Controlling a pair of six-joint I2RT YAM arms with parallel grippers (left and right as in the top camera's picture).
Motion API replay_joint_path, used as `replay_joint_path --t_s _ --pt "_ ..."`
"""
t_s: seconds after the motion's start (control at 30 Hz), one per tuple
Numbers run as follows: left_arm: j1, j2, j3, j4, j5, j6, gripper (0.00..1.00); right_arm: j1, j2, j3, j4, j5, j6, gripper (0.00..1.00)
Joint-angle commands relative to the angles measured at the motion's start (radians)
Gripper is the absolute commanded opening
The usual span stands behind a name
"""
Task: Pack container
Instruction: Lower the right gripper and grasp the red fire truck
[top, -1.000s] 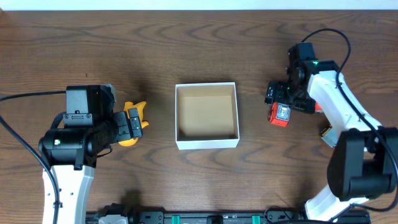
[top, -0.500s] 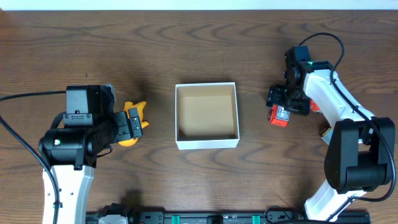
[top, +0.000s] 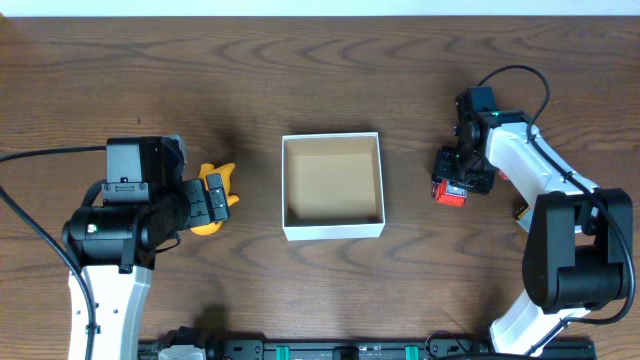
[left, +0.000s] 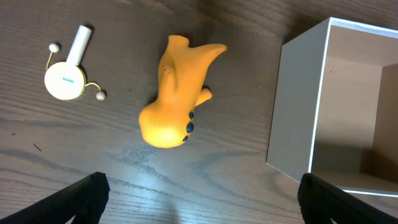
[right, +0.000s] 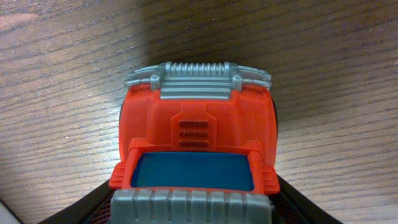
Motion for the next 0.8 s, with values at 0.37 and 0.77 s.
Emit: replay_joint_path --t_s 0.37,0.77 --pt "0.007 -0.002 0.02 0.0 0.002 -0.005 0.98 -0.002 0.018 -0.032 0.005 0.011 0.002 0.35" --pt "0.007 -0.002 0.02 0.0 0.002 -0.005 0.98 -0.002 0.017 -0.018 0.002 0.011 0.002 0.01"
